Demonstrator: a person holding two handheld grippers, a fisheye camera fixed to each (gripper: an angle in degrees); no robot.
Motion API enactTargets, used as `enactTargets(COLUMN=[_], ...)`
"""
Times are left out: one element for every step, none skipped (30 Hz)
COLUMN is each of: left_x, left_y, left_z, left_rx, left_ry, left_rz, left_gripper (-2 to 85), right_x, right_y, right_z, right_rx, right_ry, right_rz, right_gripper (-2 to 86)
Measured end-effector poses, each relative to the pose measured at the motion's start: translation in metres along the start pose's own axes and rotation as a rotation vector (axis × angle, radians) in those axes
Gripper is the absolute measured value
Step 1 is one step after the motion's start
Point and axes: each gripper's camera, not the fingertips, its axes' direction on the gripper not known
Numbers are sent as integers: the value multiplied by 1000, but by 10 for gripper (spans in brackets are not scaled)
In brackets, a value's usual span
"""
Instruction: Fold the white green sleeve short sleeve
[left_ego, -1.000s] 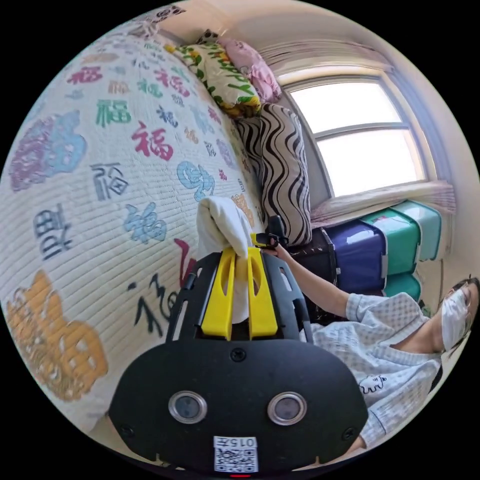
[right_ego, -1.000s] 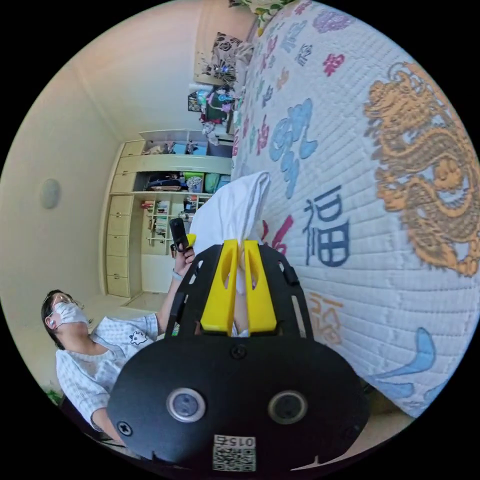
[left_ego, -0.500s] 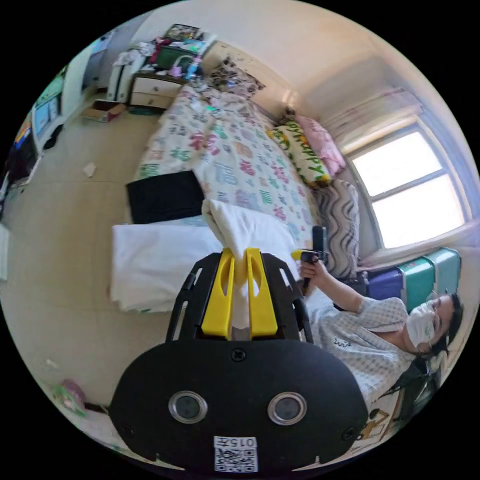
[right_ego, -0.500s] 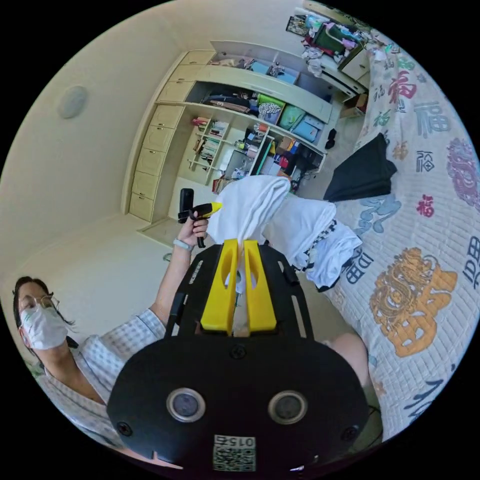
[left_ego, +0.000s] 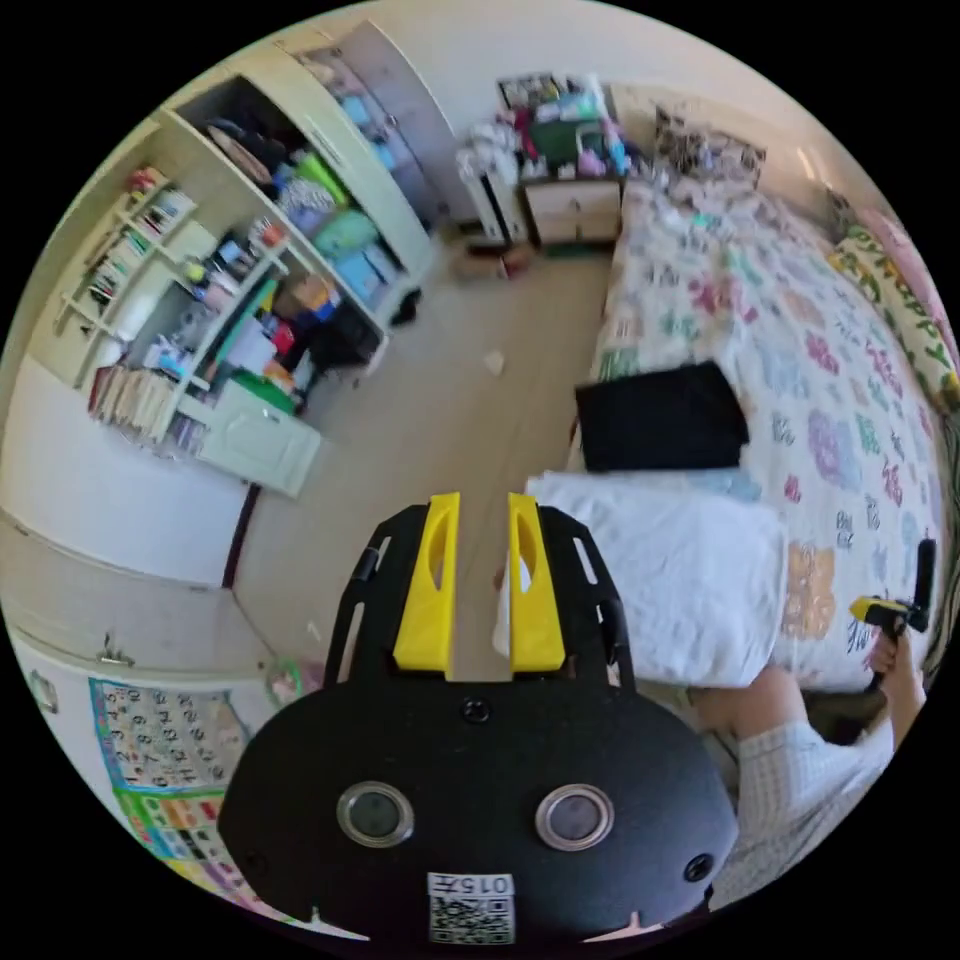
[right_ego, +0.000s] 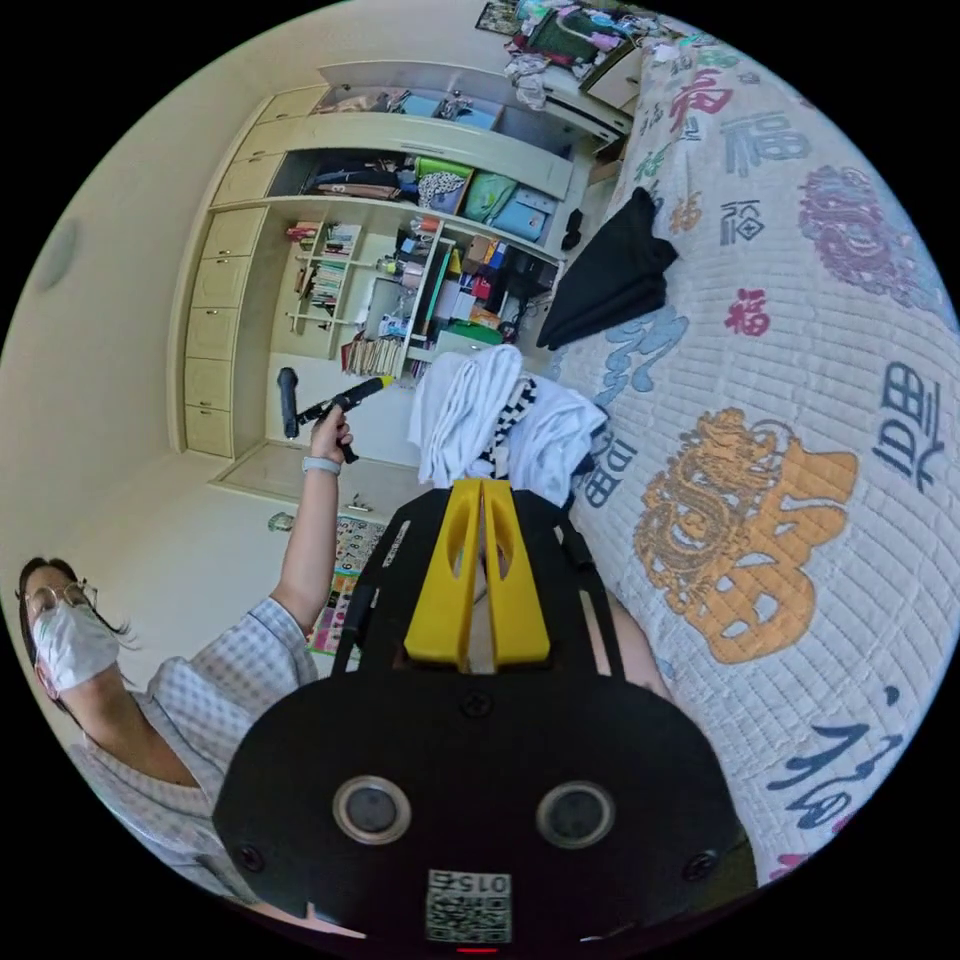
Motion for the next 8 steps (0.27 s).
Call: enactTargets(left_x=[9, 32, 63, 81, 123, 168, 191, 239], left_y=[-4, -15, -31, -40, -60, -81, -91, -111], left_z=[-14, -36, -49, -52, -51, -43, -37, -24], left_rx=[61, 160, 216, 227, 220, 188, 164, 109], left_ry=[23, 115, 206, 240, 297, 340, 363, 409], left_rz=[6, 48, 101, 127, 182, 226, 246, 290], left_gripper=[83, 85, 94, 98, 110, 123, 129, 137], right_x=[4, 11, 17, 19, 21, 21, 19, 15], right_y=[4, 11, 18, 21, 26, 31, 33, 36], right_z=[-11, -30, -48, -56, -70, -83, -88, -99], right_rx=[19, 60, 101, 121, 154, 179, 188, 195], right_ry=[12, 24, 28, 27, 23, 23, 25, 31], right_rz=[8, 23, 44, 52, 61, 63, 61, 50], right_gripper=[-6, -6, -6, -6, -7, -7, -7, -7])
